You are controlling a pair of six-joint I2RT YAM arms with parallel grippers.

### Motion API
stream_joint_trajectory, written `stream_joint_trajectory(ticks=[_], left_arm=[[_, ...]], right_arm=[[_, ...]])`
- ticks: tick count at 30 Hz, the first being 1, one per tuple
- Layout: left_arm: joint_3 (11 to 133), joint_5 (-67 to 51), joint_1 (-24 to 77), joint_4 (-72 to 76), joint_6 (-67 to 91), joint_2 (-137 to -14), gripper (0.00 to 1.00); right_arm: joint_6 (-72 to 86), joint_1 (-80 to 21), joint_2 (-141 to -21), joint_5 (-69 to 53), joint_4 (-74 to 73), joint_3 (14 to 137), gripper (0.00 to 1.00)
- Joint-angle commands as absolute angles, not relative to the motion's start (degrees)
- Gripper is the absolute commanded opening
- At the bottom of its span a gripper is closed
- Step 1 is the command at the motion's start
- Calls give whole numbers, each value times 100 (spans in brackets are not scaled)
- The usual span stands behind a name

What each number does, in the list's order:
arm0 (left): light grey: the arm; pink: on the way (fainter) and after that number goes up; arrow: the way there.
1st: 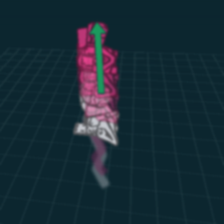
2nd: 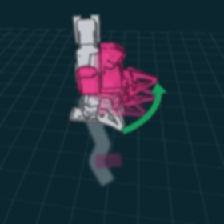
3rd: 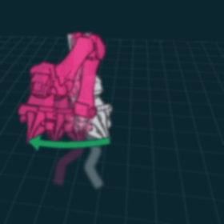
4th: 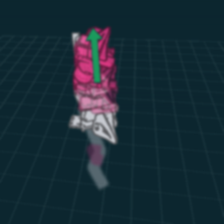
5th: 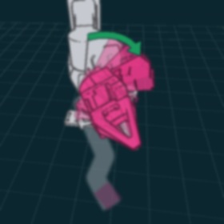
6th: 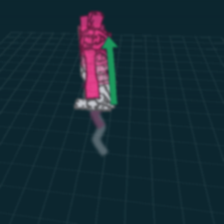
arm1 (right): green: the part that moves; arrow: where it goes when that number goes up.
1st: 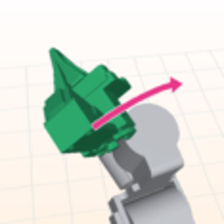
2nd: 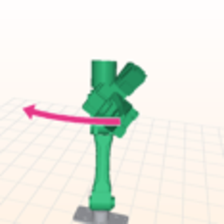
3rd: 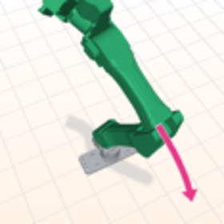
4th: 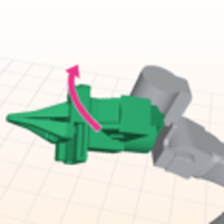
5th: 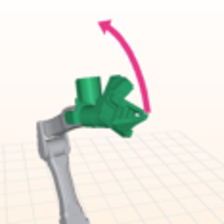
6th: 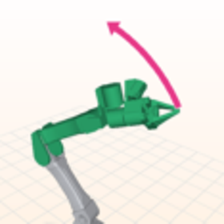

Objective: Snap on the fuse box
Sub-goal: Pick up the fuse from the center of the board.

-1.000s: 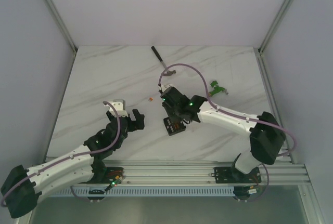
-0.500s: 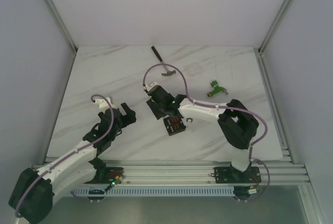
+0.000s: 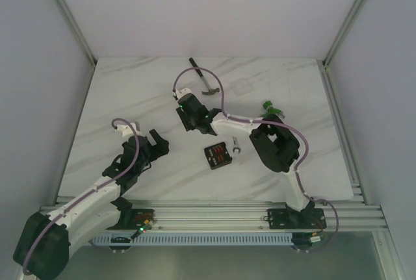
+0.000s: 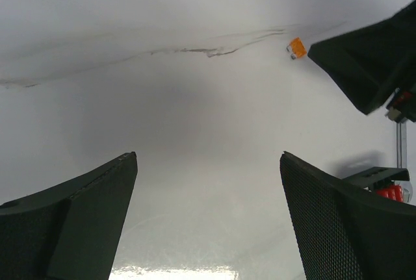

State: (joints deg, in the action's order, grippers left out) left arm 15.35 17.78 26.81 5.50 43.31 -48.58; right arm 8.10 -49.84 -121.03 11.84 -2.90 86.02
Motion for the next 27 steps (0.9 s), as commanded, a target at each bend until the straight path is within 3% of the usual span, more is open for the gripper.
stream_joint_trajectory(ticks=[1, 15, 27], left_arm=[[1480, 1688, 2628, 554, 4361, -4808, 100], [1489, 1638, 2628, 554, 4386, -4834, 100], [1506, 1560, 2628, 565, 4428, -4842, 100]], right_arm=[[931, -4957, -12437, 1199, 22, 9024, 39], [622, -4949, -12956, 1644, -288, 9111, 36], [605, -4512, -12089, 1868, -391, 7937, 32]])
